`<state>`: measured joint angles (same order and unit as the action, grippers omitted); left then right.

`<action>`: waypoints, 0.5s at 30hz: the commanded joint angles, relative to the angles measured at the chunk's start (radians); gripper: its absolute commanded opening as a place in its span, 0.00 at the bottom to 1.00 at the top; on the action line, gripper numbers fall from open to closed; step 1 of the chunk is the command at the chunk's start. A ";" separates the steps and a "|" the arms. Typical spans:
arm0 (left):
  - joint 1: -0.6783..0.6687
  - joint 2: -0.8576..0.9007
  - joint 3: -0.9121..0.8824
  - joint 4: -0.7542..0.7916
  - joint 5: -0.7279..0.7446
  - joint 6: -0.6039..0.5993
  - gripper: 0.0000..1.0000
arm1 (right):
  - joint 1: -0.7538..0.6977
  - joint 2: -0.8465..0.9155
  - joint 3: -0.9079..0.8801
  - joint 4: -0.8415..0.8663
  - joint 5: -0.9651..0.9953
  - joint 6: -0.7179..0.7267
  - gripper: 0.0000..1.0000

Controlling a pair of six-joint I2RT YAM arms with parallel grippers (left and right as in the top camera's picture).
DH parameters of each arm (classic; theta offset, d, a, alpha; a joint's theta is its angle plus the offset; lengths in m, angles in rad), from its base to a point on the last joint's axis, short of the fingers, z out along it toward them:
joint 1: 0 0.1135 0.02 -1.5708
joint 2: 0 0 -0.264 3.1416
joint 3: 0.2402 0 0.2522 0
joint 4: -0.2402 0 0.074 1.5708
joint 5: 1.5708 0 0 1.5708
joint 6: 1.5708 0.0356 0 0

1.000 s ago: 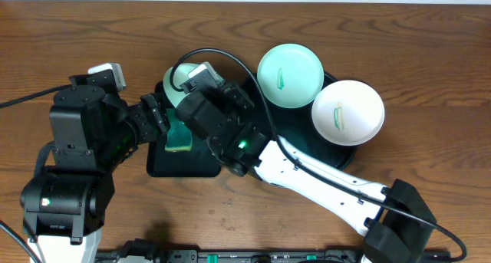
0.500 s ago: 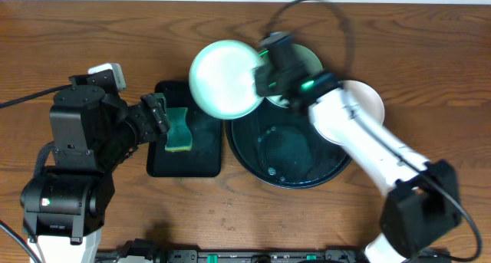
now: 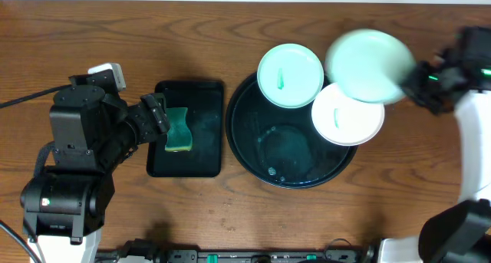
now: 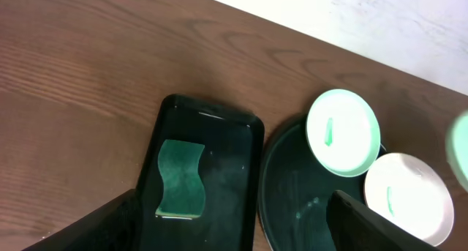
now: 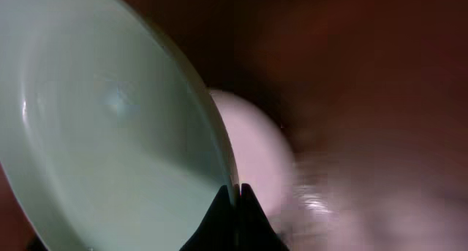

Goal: Clean dirty plates on tray and stack at the side
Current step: 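Carry the mint plate right and set it on the table beside the tray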

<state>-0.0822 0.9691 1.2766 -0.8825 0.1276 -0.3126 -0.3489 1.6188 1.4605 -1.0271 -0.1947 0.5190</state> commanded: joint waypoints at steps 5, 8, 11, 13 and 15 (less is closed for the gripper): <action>0.003 0.003 0.023 0.002 -0.012 0.009 0.81 | -0.217 0.086 -0.024 -0.055 0.194 0.011 0.01; 0.003 0.003 0.023 0.002 -0.012 0.009 0.81 | -0.259 0.122 -0.082 -0.048 0.196 0.011 0.01; 0.003 0.003 0.023 0.002 -0.012 0.009 0.81 | -0.267 0.144 -0.151 -0.005 0.208 0.011 0.01; 0.003 0.003 0.023 0.002 -0.012 0.009 0.81 | -0.265 0.151 -0.215 0.031 0.213 0.011 0.01; 0.003 0.003 0.023 0.002 -0.012 0.009 0.81 | -0.259 0.151 -0.281 0.070 0.212 0.011 0.01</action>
<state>-0.0818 0.9691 1.2766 -0.8822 0.1276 -0.3126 -0.6125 1.7668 1.2427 -0.9764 0.0013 0.5194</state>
